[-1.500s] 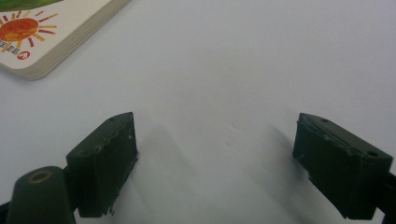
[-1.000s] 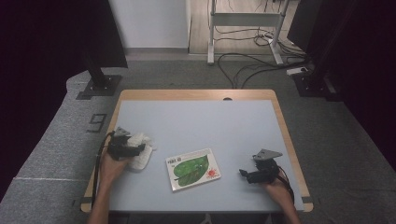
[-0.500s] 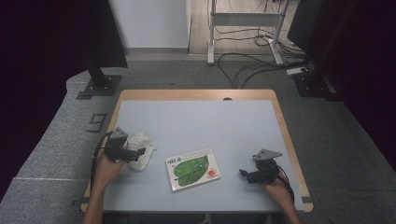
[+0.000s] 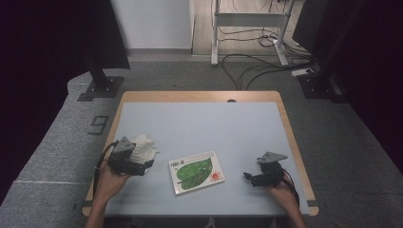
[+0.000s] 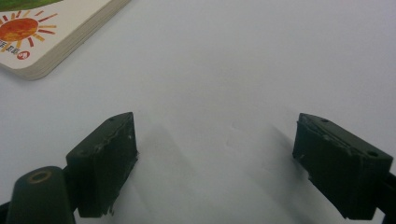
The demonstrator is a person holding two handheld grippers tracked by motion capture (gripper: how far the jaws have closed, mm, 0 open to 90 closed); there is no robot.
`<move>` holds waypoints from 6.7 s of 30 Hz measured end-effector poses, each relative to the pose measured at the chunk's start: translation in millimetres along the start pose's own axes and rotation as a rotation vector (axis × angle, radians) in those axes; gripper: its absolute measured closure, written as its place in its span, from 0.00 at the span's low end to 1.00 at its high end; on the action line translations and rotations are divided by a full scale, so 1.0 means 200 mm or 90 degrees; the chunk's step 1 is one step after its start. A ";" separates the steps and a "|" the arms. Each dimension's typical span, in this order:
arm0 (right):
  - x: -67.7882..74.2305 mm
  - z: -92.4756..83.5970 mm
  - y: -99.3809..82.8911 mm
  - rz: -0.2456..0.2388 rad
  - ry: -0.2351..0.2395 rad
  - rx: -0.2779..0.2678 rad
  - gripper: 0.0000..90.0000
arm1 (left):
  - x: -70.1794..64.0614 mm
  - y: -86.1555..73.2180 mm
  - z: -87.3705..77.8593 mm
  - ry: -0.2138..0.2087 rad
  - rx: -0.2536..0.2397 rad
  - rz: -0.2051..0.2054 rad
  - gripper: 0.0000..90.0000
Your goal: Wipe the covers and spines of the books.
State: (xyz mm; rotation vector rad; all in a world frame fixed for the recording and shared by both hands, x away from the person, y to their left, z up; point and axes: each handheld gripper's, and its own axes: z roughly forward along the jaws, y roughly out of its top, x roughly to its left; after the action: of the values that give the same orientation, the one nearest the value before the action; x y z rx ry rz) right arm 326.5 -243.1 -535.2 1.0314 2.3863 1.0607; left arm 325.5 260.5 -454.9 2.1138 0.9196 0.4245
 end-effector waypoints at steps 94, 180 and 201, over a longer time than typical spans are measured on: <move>0.25 0.49 0.47 -0.021 0.181 0.016 0.03 | -0.38 -0.14 0.40 -0.144 0.101 0.136 0.00; 0.17 0.12 0.53 -0.101 0.276 0.009 0.72 | -0.37 -0.13 0.39 -0.150 0.108 0.106 0.00; 0.15 0.10 0.41 -0.093 0.268 0.014 0.75 | -0.39 -0.06 0.39 -0.202 0.077 0.068 0.05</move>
State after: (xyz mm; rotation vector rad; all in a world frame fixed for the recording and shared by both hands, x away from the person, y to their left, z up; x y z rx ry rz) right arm 357.3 -173.5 -487.6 0.6752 2.7546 1.3043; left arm 309.1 167.5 -514.3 2.2638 0.6649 0.0811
